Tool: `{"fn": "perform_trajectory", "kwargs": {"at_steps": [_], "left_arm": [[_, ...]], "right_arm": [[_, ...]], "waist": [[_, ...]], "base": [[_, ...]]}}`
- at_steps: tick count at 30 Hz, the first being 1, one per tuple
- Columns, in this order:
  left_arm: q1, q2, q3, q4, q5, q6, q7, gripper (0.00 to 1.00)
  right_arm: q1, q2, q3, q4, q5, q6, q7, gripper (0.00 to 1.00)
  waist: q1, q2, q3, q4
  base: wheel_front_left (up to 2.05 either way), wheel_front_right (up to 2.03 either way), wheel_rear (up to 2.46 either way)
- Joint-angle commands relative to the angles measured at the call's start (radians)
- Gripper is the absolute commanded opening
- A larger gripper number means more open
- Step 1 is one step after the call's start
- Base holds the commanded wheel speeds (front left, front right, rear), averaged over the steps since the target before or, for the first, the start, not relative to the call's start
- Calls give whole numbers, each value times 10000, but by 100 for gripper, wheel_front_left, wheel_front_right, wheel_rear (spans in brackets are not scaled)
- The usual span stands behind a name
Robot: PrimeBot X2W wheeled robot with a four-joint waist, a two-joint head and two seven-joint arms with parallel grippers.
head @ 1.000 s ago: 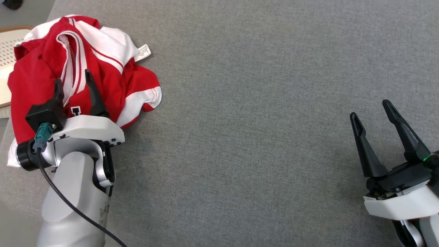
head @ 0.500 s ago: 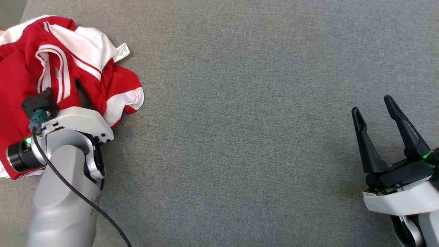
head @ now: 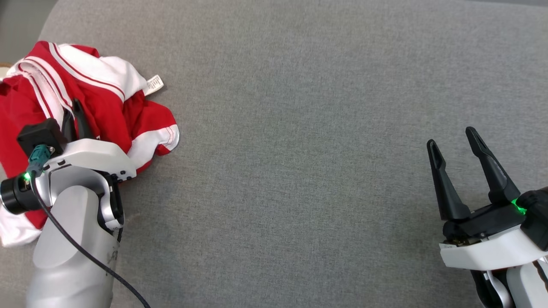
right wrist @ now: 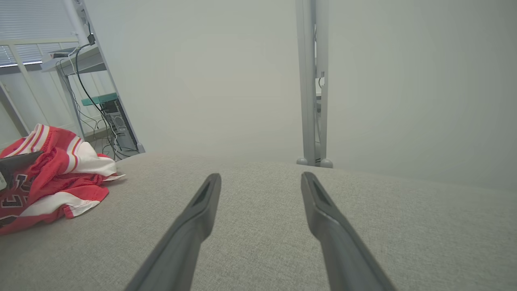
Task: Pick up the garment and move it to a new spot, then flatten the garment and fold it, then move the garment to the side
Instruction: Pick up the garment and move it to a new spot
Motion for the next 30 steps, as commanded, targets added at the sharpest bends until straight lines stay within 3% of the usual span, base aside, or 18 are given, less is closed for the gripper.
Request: {"fn": "perform_trajectory", "kwargs": {"at_steps": [1,11,19,30], "left_arm": [[73,87,-14,-267,16,-72,-83,0],[1069,516,-547,-3470,289,-380,387,0],[1613,652,-901,-5870,164,-739,799,0],[1083,671,-1546,-6742,184,-1153,1317,0]], "right_arm": [[80,26,-30,64,38,1,-24,100],[119,691,-10,378,77,1,-24,100],[98,1139,38,533,65,1,-23,100],[-132,1526,-11,632,146,1,-22,100]], "waist": [[-1,0,-257,-75],[-1,0,-1745,-944],[-1,0,-2232,-1994],[-1,0,-2305,-4172]], "base": [[0,0,0],[0,0,0],[0,0,0],[0,0,0]]}}
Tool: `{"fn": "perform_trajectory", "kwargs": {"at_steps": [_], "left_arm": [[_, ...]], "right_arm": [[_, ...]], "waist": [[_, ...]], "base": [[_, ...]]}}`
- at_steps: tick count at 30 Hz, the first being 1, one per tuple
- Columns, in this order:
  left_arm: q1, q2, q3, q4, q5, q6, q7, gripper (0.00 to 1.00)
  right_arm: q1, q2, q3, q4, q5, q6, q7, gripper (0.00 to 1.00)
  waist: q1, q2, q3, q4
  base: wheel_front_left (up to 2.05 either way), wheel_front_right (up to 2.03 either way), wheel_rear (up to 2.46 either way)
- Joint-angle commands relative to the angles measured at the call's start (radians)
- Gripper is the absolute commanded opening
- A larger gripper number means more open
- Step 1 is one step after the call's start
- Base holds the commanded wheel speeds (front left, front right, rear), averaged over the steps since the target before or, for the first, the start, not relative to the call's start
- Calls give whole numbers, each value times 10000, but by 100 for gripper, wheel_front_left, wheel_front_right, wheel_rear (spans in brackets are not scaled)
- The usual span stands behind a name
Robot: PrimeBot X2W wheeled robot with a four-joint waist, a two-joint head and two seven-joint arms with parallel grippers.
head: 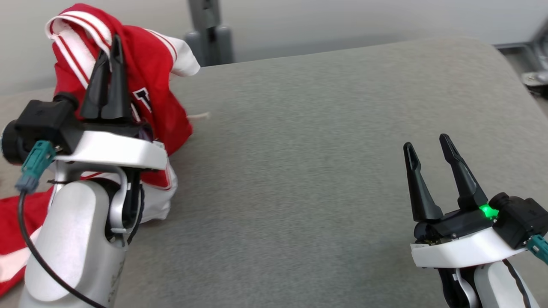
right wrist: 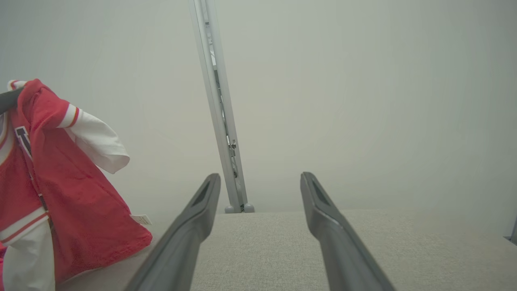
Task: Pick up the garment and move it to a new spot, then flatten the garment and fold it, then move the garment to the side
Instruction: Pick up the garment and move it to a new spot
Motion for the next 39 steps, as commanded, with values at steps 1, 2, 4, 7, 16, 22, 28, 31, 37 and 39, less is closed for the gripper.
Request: {"fn": "perform_trajectory", "kwargs": {"at_steps": [1,2,4,7,16,22,28,31,37,39], "left_arm": [[-194,-20,-84,43,-3,-61,90,0],[-268,-77,-166,97,-61,-100,142,0],[-438,-163,-272,224,-64,-127,214,0],[-570,-284,-392,372,-90,-141,267,0],[-1185,-585,-857,1636,-69,-344,318,0],[-1515,-766,-1193,3030,101,-340,369,0],[-1713,-786,-1462,4412,275,-294,339,0],[-1817,-796,-1546,5017,305,-318,269,0],[-1583,-1015,-1547,5717,-57,-553,-211,73],[-1490,-1126,-1558,5749,-202,-647,-417,100]], "right_arm": [[-80,18,-35,24,69,1,-21,100],[-77,50,-65,24,86,1,-21,100],[-59,100,-84,32,83,1,-21,100],[-42,142,-50,49,106,1,-21,100],[-209,241,-97,-22,306,1,-21,100],[-328,248,-72,-38,452,1,-19,100],[-429,247,-66,-105,632,1,-19,100],[-419,246,-144,-168,724,1,-19,100],[-369,247,-48,-60,680,1,-20,100],[-401,244,1,66,572,1,-19,100]], "waist": [[0,0,-38,-872],[0,0,-42,-1066],[0,0,-51,-1455],[0,0,-41,-1845],[0,0,306,-3246],[0,0,742,-3784],[0,0,1223,-4125],[0,0,1411,-4147],[0,0,1446,-4112],[0,0,1330,-3999]], "base": [[0,0,0],[0,0,0],[0,0,0],[0,0,0],[0,0,0],[0,0,0],[0,0,0],[0,0,0],[0,0,0],[0,0,0]]}}
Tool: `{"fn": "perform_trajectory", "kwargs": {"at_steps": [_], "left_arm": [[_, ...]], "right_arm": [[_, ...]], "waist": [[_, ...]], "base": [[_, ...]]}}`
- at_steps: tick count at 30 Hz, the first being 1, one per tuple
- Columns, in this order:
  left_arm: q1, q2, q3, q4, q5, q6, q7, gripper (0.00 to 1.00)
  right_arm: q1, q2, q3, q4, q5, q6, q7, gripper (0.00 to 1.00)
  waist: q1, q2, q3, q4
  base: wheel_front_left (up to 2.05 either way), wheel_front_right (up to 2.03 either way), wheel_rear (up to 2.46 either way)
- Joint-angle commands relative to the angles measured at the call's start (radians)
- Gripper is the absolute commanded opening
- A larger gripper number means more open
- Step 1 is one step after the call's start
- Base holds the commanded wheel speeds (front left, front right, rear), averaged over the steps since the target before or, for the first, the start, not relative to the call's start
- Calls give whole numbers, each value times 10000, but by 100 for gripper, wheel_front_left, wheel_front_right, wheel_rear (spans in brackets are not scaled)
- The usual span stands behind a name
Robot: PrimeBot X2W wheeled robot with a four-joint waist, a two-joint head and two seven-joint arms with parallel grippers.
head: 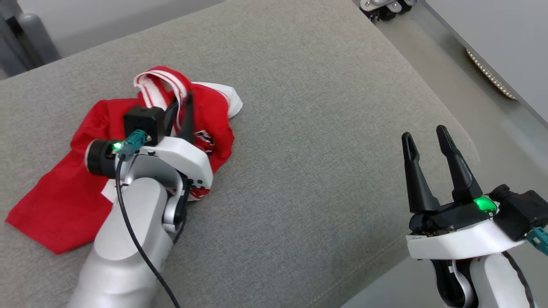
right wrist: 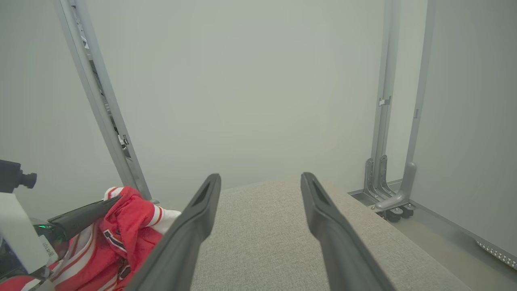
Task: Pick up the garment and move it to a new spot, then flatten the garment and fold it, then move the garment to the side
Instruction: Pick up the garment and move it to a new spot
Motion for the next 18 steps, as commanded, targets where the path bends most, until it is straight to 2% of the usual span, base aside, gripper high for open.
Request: {"fn": "perform_trajectory", "kwargs": {"at_steps": [1,8,14,18], "left_arm": [[74,-70,4,-59,-152,-99,-253,100],[457,-291,-209,-977,-354,19,-763,100],[1338,-177,-72,-2274,-586,-7,-1126,100],[2412,65,195,-3455,-565,202,-1346,100]], "right_arm": [[-73,-27,-7,142,-149,1,-17,100],[-26,-34,85,314,-597,1,-17,100],[154,-124,203,387,-728,1,-17,100],[290,-252,249,454,-708,1,-15,100]], "waist": [[0,0,-164,217],[0,0,-829,1238],[0,0,-1366,2159],[0,0,-1747,2929]], "base": [[0,0,0],[0,0,0],[0,0,0],[0,0,0]]}}
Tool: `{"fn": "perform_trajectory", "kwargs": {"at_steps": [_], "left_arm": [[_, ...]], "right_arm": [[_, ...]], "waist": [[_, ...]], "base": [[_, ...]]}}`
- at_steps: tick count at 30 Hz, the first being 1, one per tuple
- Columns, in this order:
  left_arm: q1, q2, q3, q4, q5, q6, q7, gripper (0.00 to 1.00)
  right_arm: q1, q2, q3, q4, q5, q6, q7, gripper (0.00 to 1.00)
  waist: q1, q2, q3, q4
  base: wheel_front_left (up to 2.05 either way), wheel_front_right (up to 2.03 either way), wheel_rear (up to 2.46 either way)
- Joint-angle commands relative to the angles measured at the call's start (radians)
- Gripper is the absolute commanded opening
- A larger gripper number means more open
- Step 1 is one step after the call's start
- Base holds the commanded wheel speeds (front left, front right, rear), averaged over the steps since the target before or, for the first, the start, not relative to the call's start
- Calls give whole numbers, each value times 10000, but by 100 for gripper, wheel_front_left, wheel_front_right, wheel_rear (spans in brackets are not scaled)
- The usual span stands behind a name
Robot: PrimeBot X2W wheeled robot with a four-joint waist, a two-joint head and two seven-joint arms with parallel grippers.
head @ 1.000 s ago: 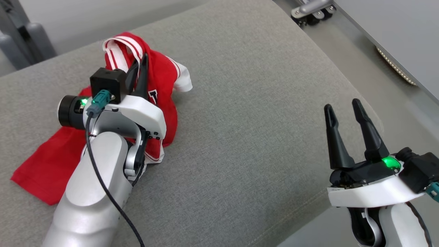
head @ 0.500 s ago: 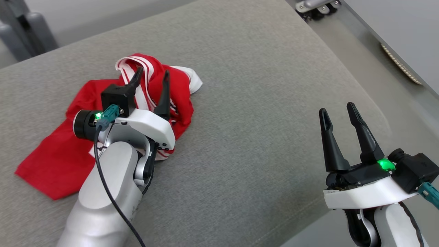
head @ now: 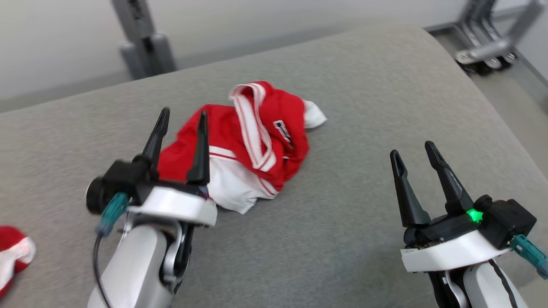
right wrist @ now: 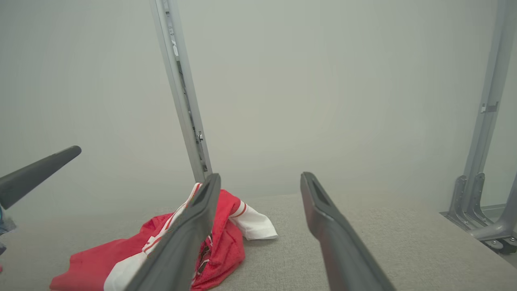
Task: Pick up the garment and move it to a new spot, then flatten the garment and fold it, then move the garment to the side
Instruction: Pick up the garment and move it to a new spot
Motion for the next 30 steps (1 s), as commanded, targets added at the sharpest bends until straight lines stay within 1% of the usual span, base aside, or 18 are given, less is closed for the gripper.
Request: {"fn": "perform_trajectory", "kwargs": {"at_steps": [1,4,7,9,10,14,19,21,25,29,30], "left_arm": [[345,108,107,-271,64,64,-62,100],[1143,224,351,-966,-10,176,-127,100],[1875,415,648,-1308,187,446,-166,100],[2295,418,746,-1433,290,592,-174,100],[2755,372,786,-1579,367,674,-183,100],[3652,256,972,-1872,469,707,-176,100],[4551,-27,1240,-2301,765,642,-180,100],[4863,-160,1322,-2593,881,552,-179,100],[5431,-342,1469,-2988,1455,439,-180,100],[5676,-406,1579,-2952,1760,348,-180,100],[5730,-434,1632,-2820,2003,288,-180,100]], "right_arm": [[98,-93,16,27,-31,1,-13,100],[260,-180,-29,217,39,1,-12,100],[325,-259,28,468,60,1,-12,100],[433,-324,19,623,64,1,-12,100],[558,-367,-25,735,26,1,-12,100],[977,-402,-143,910,-77,1,-12,100],[1676,-395,-362,925,-250,1,-12,100],[1878,-439,-354,905,-280,1,-12,100],[2192,-355,-548,779,-248,1,-12,100],[2191,-243,-704,654,-234,1,-12,100],[2112,-156,-730,622,-236,1,-12,100]], "waist": [[0,0,-527,757],[0,0,-721,1314],[0,0,-921,1766],[0,0,-1092,2033],[0,0,-1308,2242],[0,0,-1735,2561],[0,0,-2121,2752],[0,0,-2236,2779],[0,0,-2323,2780],[0,0,-2297,2739],[0,0,-2272,2711]], "base": [[0,0,0],[0,0,0],[0,0,0],[0,0,0],[0,0,0],[0,0,0],[0,0,0],[0,0,0],[0,0,0],[0,0,0],[0,0,0]]}}
